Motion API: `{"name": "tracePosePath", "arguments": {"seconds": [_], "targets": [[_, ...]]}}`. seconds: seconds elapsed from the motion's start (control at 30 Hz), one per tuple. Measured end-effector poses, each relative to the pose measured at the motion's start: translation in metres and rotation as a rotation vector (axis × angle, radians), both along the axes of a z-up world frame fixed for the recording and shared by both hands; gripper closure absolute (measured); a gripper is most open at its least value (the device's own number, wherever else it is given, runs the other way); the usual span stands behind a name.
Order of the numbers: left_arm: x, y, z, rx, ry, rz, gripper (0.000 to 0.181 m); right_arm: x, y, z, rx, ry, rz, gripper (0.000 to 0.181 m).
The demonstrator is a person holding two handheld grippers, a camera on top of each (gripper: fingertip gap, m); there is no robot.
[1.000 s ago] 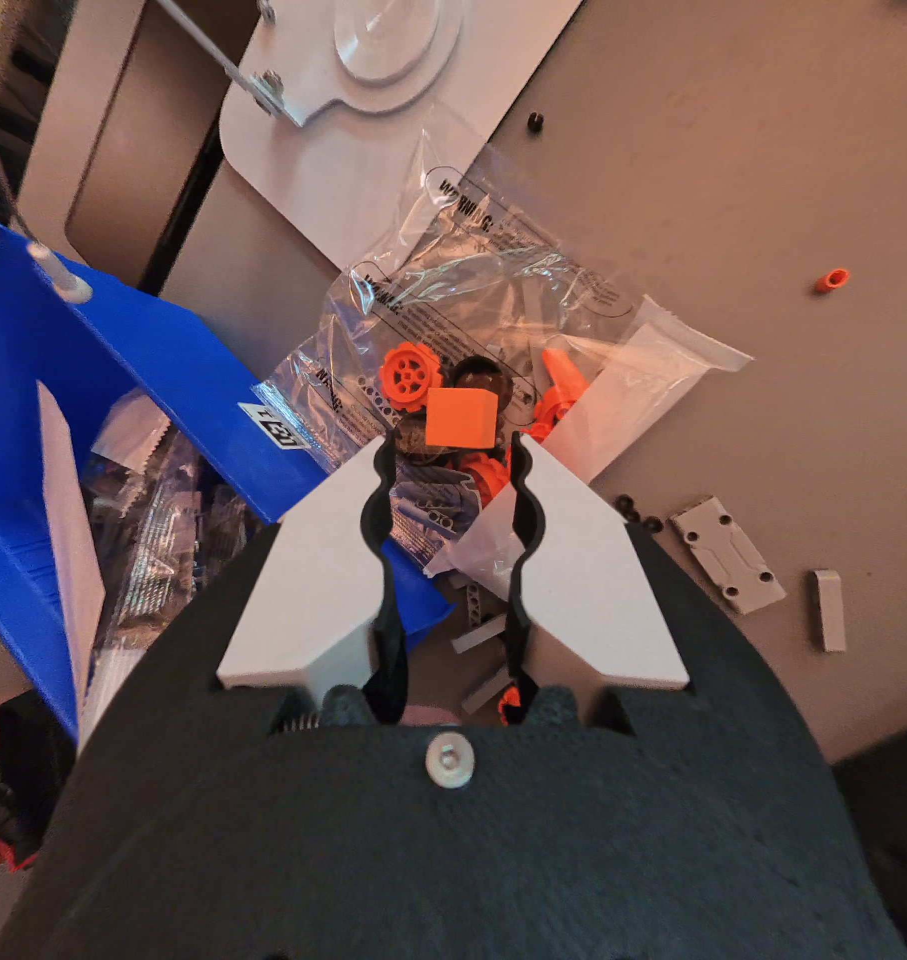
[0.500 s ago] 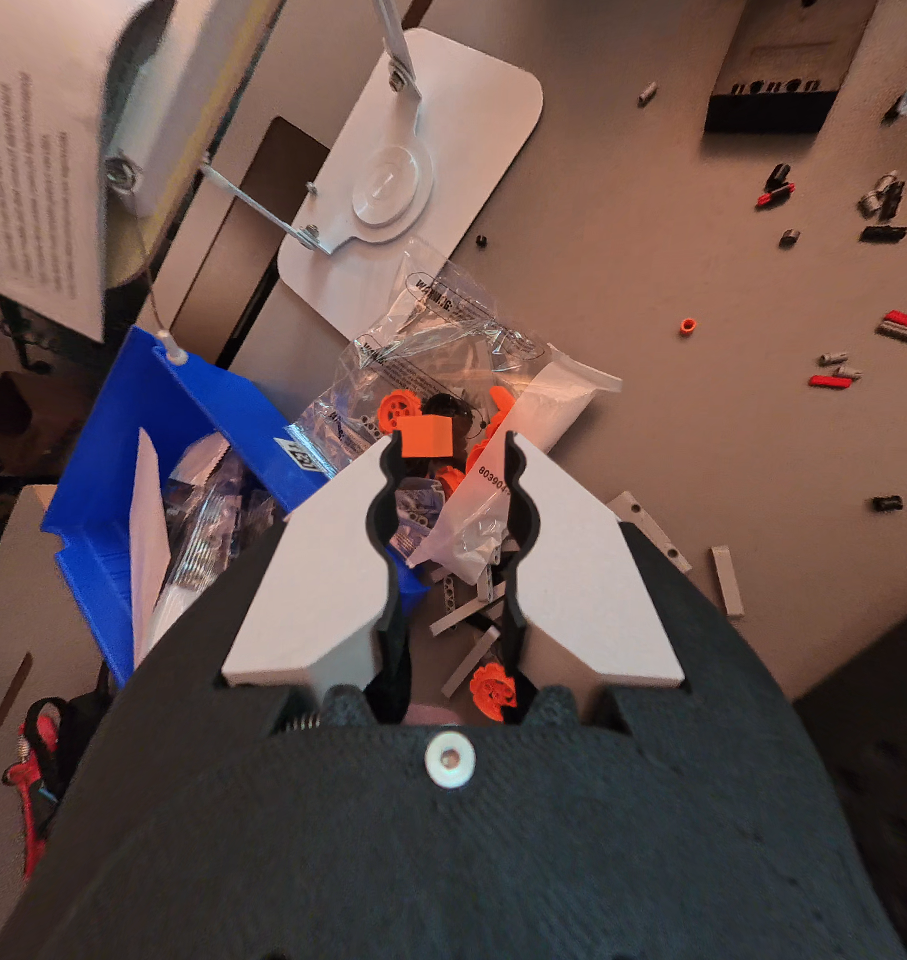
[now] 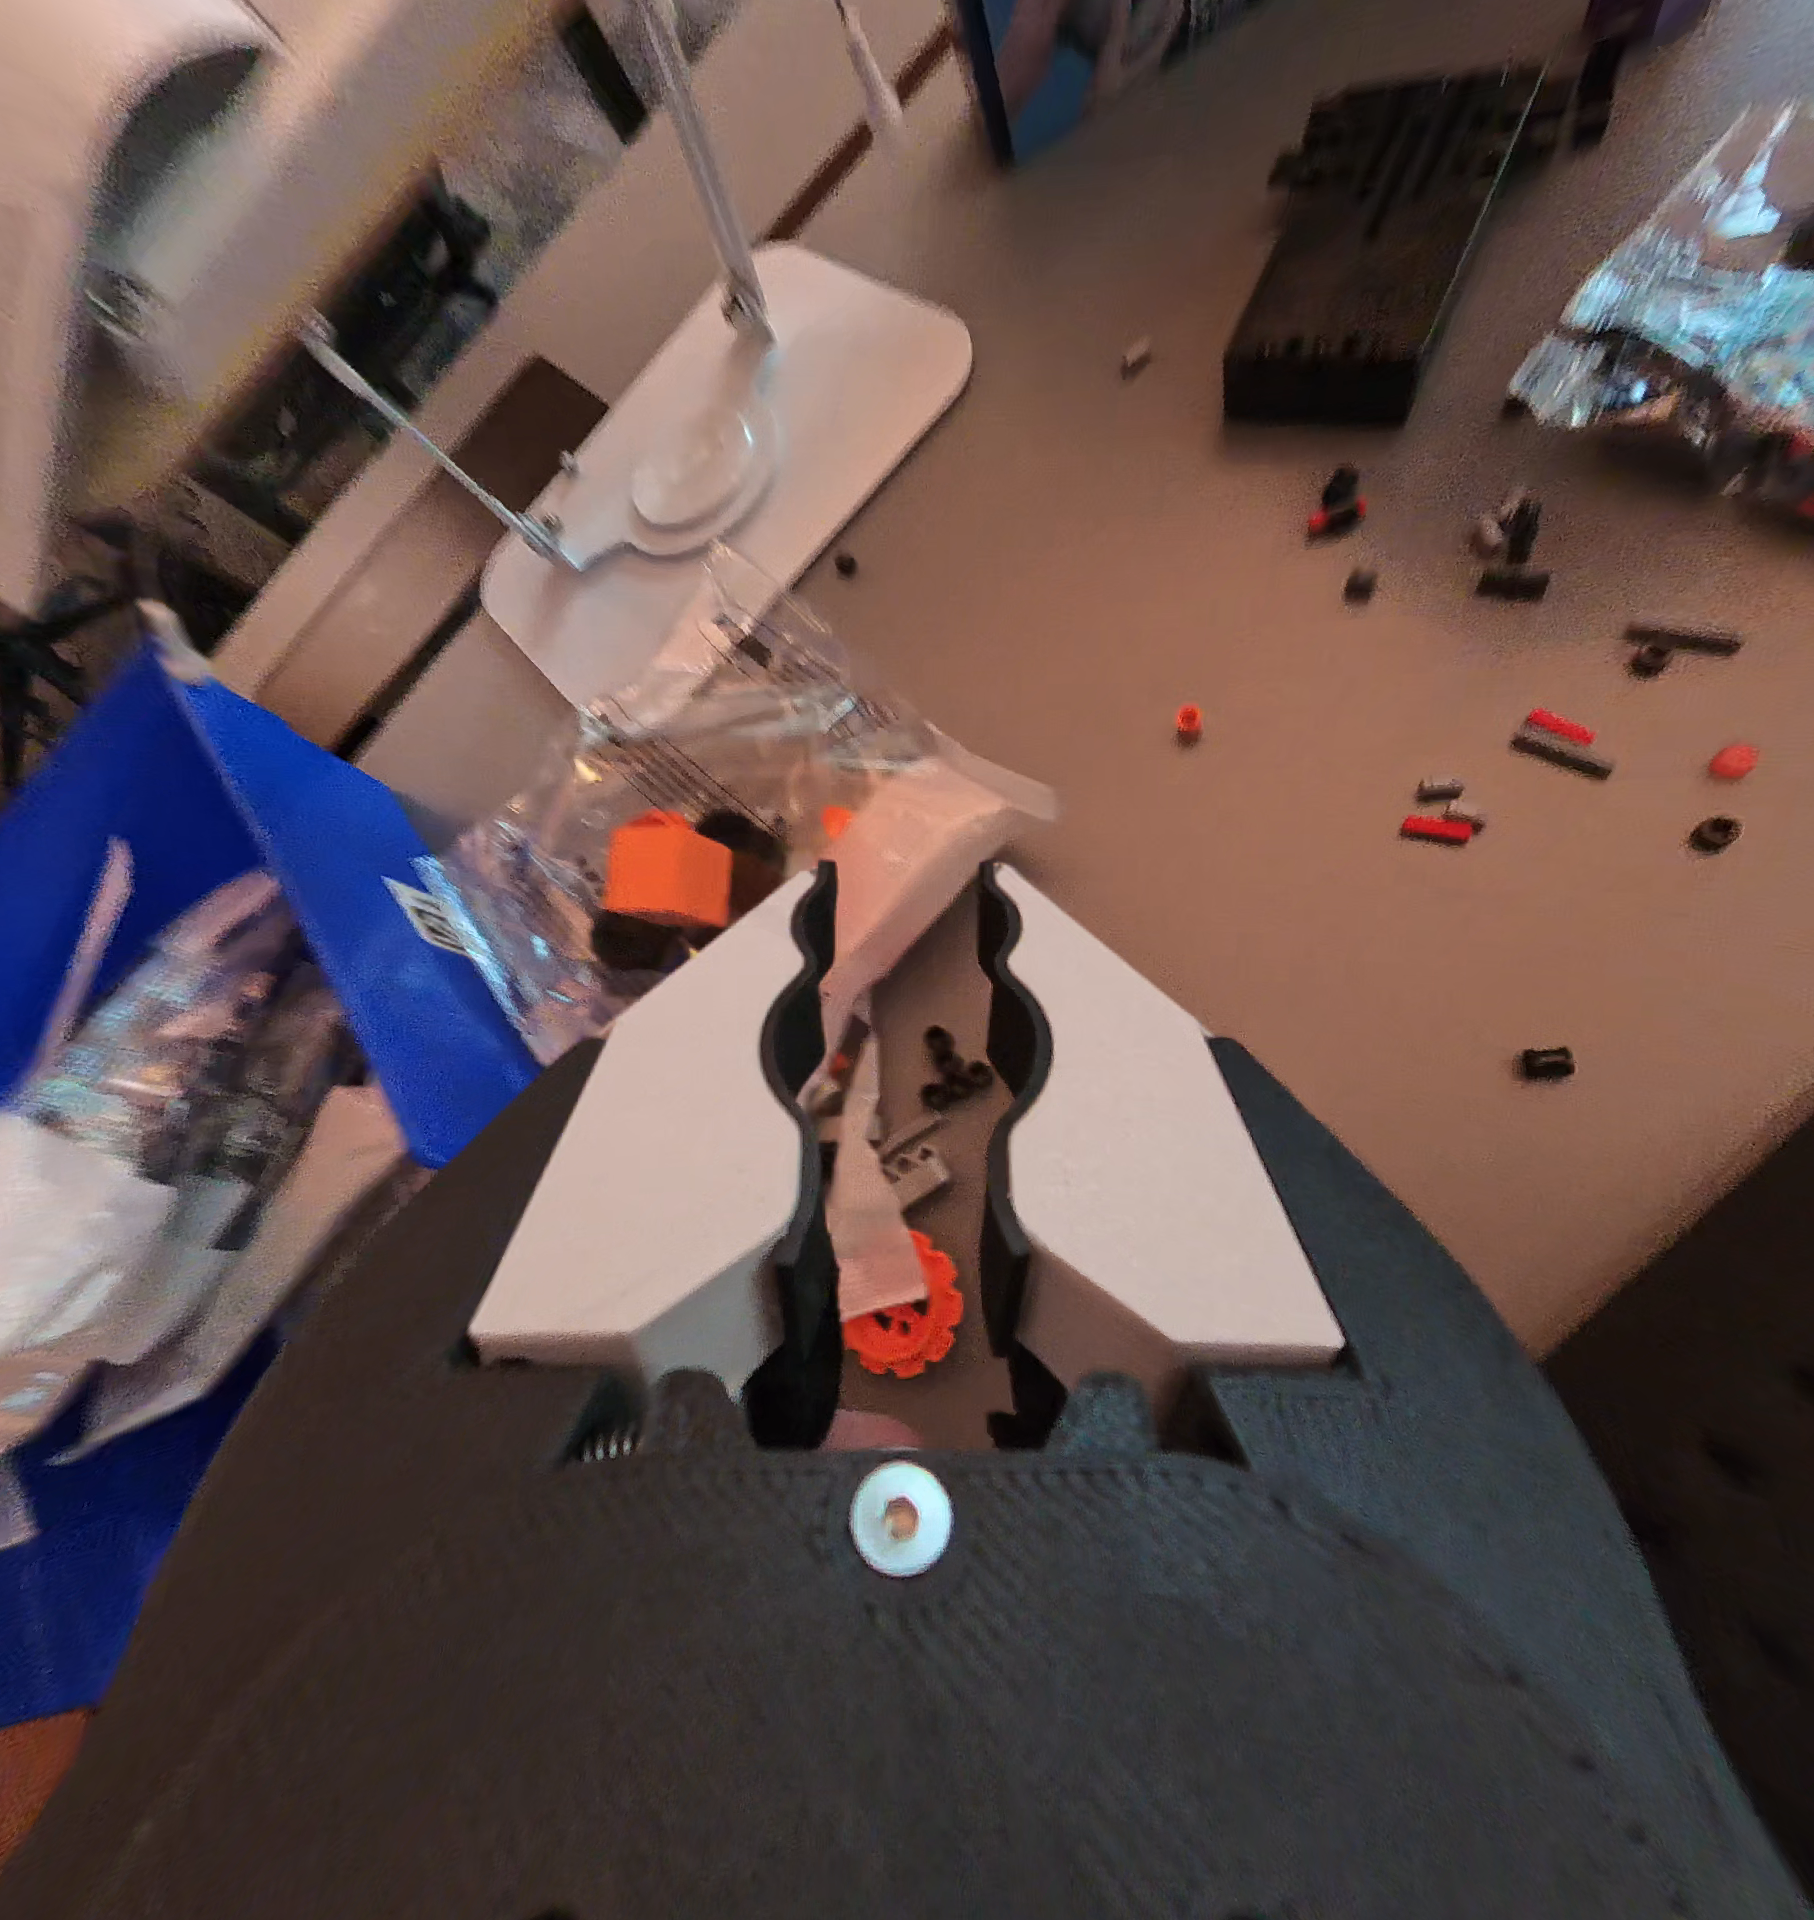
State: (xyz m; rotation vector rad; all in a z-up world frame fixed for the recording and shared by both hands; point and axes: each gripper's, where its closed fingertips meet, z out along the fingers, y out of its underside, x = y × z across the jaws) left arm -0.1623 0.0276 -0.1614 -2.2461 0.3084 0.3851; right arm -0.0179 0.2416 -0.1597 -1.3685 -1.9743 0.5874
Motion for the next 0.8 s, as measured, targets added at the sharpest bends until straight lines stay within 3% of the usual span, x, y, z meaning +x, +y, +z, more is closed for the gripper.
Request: {"name": "tracePosePath", "arguments": {"seconds": [0.17,0.27,0.5,0.8], "targets": [[0.009,0.000,-0.055,0.066,-0.087,0.011,0.175,-0.079,-0.086,0.046,0.005,0.071,0.213,0.149],[0.003,-0.002,-0.064,0.117,0.047,0.032,0.180,-0.129,-0.123,0.050,0.013,0.059,0.289,0.149],[0.006,0.000,-0.077,0.095,0.084,-0.009,0.181,-0.210,-0.170,0.022,0.025,-0.037,0.371,0.149],[0.008,0.002,-0.066,0.163,0.030,-0.006,0.181,-0.244,-0.180,-0.020,0.007,-0.134,0.358,0.149]]}}
